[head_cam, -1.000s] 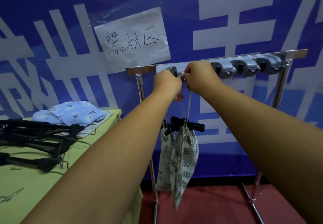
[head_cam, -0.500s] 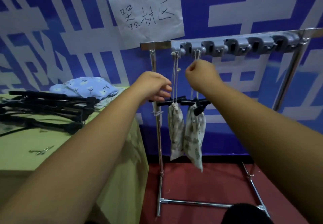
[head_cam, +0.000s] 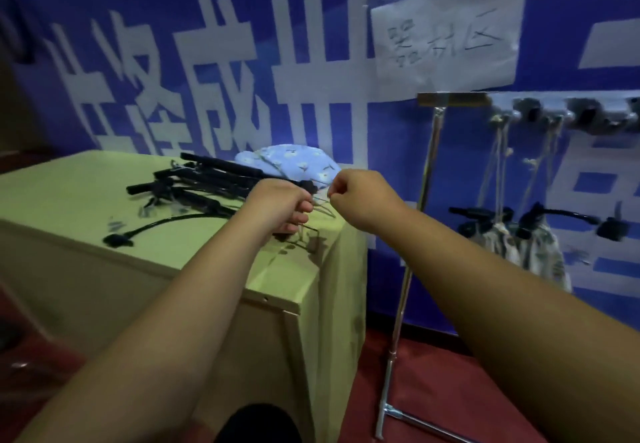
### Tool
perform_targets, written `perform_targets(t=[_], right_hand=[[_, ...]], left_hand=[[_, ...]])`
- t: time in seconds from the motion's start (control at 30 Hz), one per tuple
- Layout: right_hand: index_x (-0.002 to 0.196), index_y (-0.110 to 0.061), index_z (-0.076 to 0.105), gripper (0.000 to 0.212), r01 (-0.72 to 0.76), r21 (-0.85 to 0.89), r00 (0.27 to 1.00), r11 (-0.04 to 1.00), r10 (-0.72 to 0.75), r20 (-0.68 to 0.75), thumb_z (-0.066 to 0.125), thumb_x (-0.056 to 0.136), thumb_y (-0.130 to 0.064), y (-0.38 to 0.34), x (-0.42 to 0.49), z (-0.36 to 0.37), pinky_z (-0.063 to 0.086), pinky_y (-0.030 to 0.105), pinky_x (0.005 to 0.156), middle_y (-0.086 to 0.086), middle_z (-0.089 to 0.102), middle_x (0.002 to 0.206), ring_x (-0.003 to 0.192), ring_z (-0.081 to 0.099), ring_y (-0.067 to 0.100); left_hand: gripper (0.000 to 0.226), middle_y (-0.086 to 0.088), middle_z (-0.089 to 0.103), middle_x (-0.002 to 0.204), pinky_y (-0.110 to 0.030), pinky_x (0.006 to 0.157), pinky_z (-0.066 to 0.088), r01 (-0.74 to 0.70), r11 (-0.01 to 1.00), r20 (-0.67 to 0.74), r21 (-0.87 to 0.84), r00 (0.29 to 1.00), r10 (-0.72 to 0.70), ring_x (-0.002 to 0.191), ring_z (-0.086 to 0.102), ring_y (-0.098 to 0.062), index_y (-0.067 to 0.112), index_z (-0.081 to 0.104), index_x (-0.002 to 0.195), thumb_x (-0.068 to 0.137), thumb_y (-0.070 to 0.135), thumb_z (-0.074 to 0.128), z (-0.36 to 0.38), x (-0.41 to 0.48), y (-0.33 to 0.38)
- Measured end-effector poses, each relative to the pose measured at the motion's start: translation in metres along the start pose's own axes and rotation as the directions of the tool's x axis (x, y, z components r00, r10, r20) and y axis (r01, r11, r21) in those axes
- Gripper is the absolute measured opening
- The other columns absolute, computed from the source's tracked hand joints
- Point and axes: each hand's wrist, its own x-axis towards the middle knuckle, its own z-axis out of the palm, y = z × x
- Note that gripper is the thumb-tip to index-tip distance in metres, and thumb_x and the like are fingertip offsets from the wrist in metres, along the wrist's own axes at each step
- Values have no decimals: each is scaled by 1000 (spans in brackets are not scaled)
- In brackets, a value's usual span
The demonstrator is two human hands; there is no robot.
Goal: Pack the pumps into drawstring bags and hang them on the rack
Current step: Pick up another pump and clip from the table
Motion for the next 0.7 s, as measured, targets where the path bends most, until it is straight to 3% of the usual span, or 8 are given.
perform_targets(t=[0.17,0.23,0.33,0.4,0.47,0.53,0.6,0.7], right_hand=[[99,-20,77,17,94,-35,987,995,-89,133,62,99,-26,-35,33,48,57,37,79,2,75,94,93,67,24],[102,-20,75,16,156,-108,972,982,-133,196,64,98,-32,-46,44,64,58,39,77,2,72,96,91,66,24],[96,-21,66,15,253,-282,940,926,-167,297,64,97,-36,-63,58,85,53,37,69,4,68,95,90,63,28],[114,-23,66,24,303,-391,923,869,-164,349,65,99,-41,-70,67,96,52,37,77,5,69,108,99,63,29],[124,-22,66,32,341,-469,911,815,-162,380,65,100,-43,-78,75,105,52,39,82,5,67,108,99,62,29],[117,-20,68,27,362,-509,903,781,-157,401,65,99,-41,-83,80,113,52,40,82,2,62,94,93,60,28],[108,-19,69,21,363,-533,899,765,-136,417,66,98,-38,-88,84,118,51,39,78,1,58,86,89,60,27],[104,-19,68,18,349,-527,898,775,-116,425,66,98,-37,-89,87,124,51,37,73,1,57,86,85,61,25]], left_hand=[[16,-12,73,88,-35,66,58,21,1000,-136,-14,990,-23,67,64,-21,7,72,90,100,10,59,-57,20,-34],[17,-12,74,89,-36,74,60,24,999,-174,-31,984,-29,73,66,-23,7,74,92,99,10,59,-74,31,-46],[17,-12,71,86,-36,73,59,31,999,-201,-42,979,-39,73,64,-24,3,74,94,99,10,59,-92,45,-58],[15,-12,70,83,-37,72,60,43,998,-215,-48,975,-53,70,63,-25,4,74,89,96,12,63,-99,54,-65],[13,-12,70,81,-41,76,64,76,996,-231,-51,969,-86,67,65,-26,5,72,86,91,14,65,-107,62,-73],[9,-15,67,82,-45,74,63,113,989,-231,-94,964,-132,66,61,-27,4,68,91,88,10,63,-113,70,-81],[11,-17,60,90,-36,70,58,154,971,-206,-182,960,-191,71,59,-29,0,64,103,93,2,60,-118,75,-88],[25,-19,70,107,-32,81,66,220,936,-175,-274,946,-273,83,77,-27,-9,59,121,97,-1,60,-122,78,-97]])
